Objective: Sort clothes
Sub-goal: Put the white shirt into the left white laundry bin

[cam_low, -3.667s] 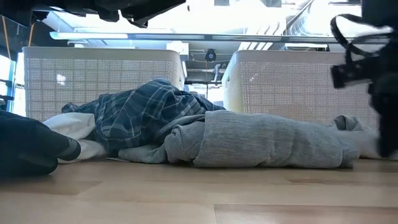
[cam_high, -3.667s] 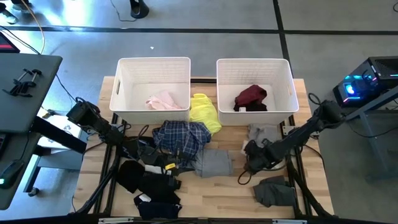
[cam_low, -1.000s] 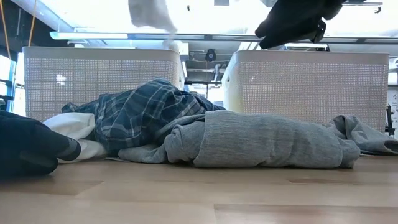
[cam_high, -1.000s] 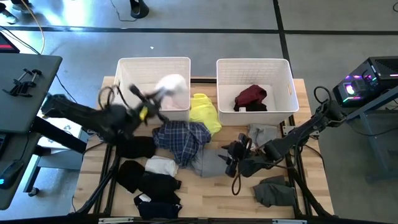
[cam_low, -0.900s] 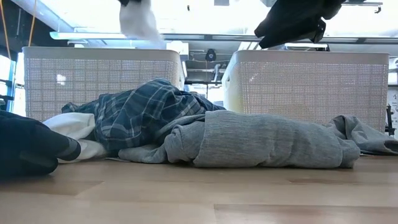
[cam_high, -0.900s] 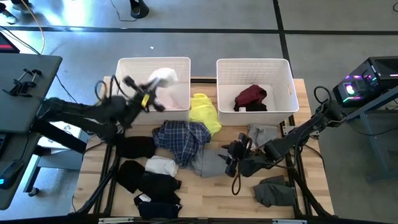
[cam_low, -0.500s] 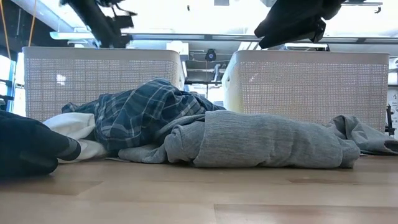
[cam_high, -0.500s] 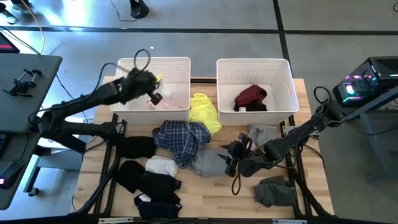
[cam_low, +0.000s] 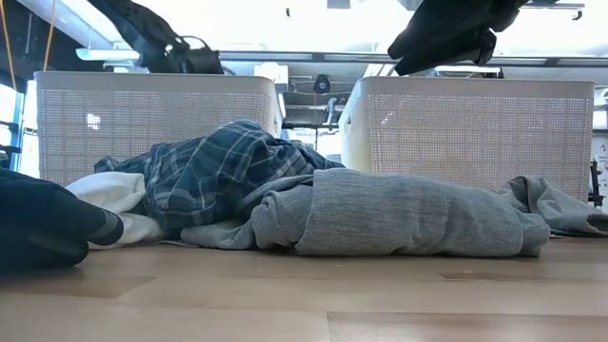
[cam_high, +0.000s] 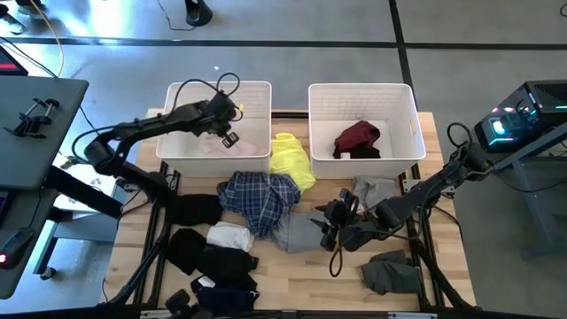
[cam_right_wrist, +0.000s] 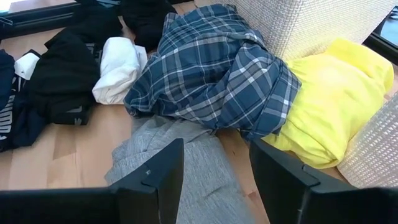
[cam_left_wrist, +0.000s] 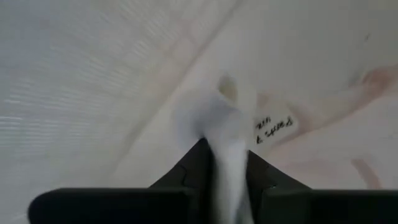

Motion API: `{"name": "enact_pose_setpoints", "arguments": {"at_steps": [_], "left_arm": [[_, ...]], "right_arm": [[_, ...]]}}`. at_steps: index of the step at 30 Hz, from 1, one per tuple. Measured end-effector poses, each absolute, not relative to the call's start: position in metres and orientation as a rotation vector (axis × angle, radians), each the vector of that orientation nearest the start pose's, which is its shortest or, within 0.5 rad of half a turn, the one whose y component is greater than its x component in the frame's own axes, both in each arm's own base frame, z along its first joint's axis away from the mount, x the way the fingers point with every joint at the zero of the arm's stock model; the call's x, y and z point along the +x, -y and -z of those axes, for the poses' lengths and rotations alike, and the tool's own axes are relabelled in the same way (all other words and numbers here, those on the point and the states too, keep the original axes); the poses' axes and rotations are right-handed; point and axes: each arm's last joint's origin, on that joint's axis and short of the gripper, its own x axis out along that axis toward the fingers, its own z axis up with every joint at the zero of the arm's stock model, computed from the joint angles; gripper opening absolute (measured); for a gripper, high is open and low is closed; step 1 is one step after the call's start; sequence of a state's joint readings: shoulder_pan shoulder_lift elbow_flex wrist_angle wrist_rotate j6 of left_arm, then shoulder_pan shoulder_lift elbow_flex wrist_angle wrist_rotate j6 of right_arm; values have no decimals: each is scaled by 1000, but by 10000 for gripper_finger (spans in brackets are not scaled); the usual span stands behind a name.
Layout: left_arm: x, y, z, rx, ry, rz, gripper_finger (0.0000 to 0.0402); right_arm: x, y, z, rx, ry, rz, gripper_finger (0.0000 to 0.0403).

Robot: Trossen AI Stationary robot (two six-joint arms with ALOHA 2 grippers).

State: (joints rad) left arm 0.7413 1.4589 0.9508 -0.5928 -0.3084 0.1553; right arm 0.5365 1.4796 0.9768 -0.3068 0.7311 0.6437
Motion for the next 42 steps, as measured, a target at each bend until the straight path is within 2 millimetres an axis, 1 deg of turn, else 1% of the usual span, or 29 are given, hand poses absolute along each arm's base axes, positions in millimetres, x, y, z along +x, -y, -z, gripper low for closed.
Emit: {"name": "enact_pose_setpoints", "arguments": {"at_steps": [4,7,9,12,14,16,18,21,24,27,30,33,36,39,42], "left_arm": [[195,-202,-204,-201,-1196,-771,92],[190,-207,-205,-294,-1134,-691,136],[185,-210,-209,-329,-1087,-668,164],[176,-212,-219,-345,-1039,-680,202],[170,-210,-229,-346,-1019,-696,218],[163,-204,-244,-373,-1014,-713,223],[160,-194,-263,-386,-986,-713,222],[159,-172,-296,-342,-886,-662,212],[160,-144,-328,-253,-745,-574,200],[160,-110,-356,-128,-570,-424,186],[159,-74,-375,35,-435,-210,171],[156,-40,-385,199,-353,11,156],[157,-11,-387,336,-318,159,138],[164,16,-379,496,-338,302,120],[173,41,-366,601,-370,353,104]], "right_arm": [[269,-137,-236,141,-558,379,169],[268,-137,-236,140,-559,378,169],[268,-137,-236,140,-559,378,169],[268,-137,-236,140,-559,378,169],[268,-137,-236,140,-558,378,169],[268,-137,-236,140,-559,378,169],[268,-137,-236,140,-559,378,169],[268,-137,-236,140,-559,378,169],[268,-137,-236,140,-559,378,169],[268,-137,-236,139,-558,379,169],[268,-137,-236,138,-556,383,169],[268,-137,-236,137,-555,383,169],[268,-137,-236,137,-555,384,169],[268,-137,-236,137,-555,384,169],[268,-137,-236,137,-555,385,169]]}}
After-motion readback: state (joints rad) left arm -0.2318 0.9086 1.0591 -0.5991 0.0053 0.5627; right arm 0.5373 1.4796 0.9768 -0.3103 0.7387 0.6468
